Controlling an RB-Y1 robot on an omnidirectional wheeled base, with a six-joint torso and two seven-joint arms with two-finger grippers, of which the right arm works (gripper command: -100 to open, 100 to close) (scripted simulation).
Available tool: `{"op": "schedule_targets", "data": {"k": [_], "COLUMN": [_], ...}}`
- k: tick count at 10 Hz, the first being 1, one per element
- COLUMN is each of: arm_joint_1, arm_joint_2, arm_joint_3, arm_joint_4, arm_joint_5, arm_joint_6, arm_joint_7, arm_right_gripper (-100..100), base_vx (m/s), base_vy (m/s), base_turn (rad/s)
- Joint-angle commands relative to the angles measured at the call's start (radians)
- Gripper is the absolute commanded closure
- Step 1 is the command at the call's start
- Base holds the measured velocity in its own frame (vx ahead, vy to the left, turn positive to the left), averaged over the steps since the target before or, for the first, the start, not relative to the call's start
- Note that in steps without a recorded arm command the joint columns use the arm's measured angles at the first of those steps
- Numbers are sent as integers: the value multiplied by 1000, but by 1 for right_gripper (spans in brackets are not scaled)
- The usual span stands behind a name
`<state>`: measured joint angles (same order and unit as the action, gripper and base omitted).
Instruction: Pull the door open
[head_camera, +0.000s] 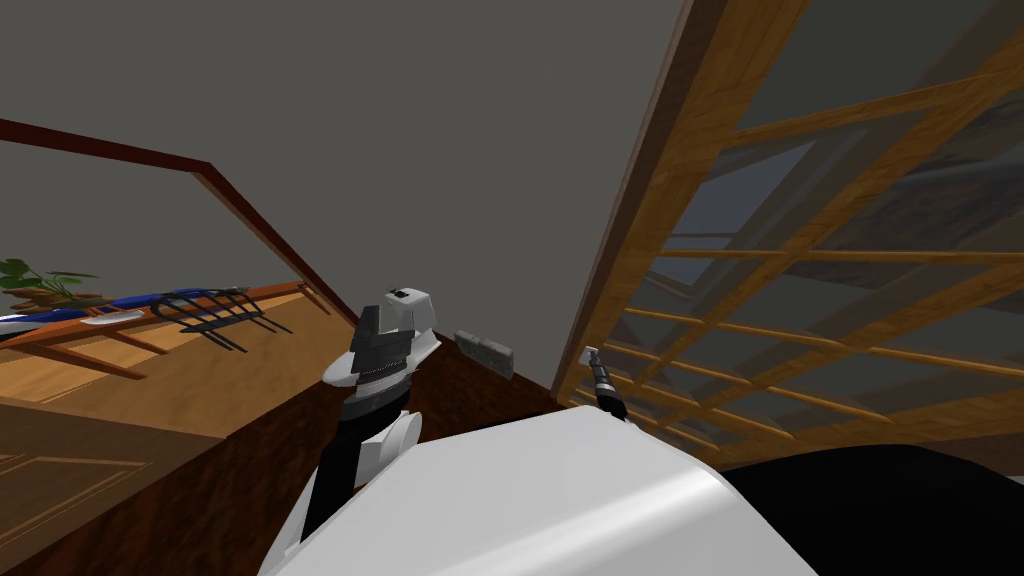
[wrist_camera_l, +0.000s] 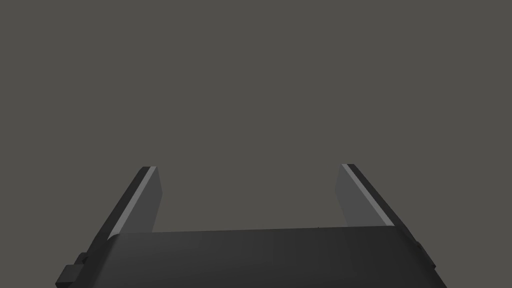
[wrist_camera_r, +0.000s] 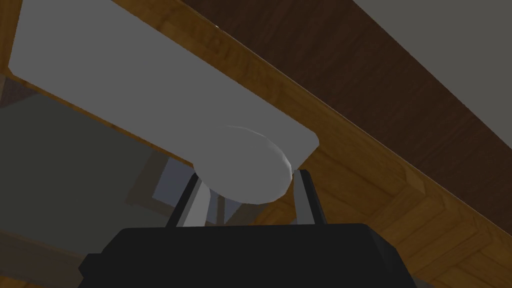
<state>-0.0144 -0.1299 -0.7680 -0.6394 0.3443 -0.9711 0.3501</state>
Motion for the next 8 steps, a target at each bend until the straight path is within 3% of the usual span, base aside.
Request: {"op": "schedule_targets", "data": {"k": [1,6,8], "arm_joint_1": [-12,-16,-20], "arm_joint_2": [-9,-19,-28], "arm_joint_3": [36,80,125], "arm_joint_4": [11,18,25], "arm_joint_5": [-39,-92,-147], "arm_joint_6": [-10,-8,-6], "arm_joint_7": [-50,-150,-216], "arm_right_gripper": [100,100,100], "base_vx": [-53,-37,-45], "base_vy": [-20,-8,-12], "base_turn": [29,20,31]}}
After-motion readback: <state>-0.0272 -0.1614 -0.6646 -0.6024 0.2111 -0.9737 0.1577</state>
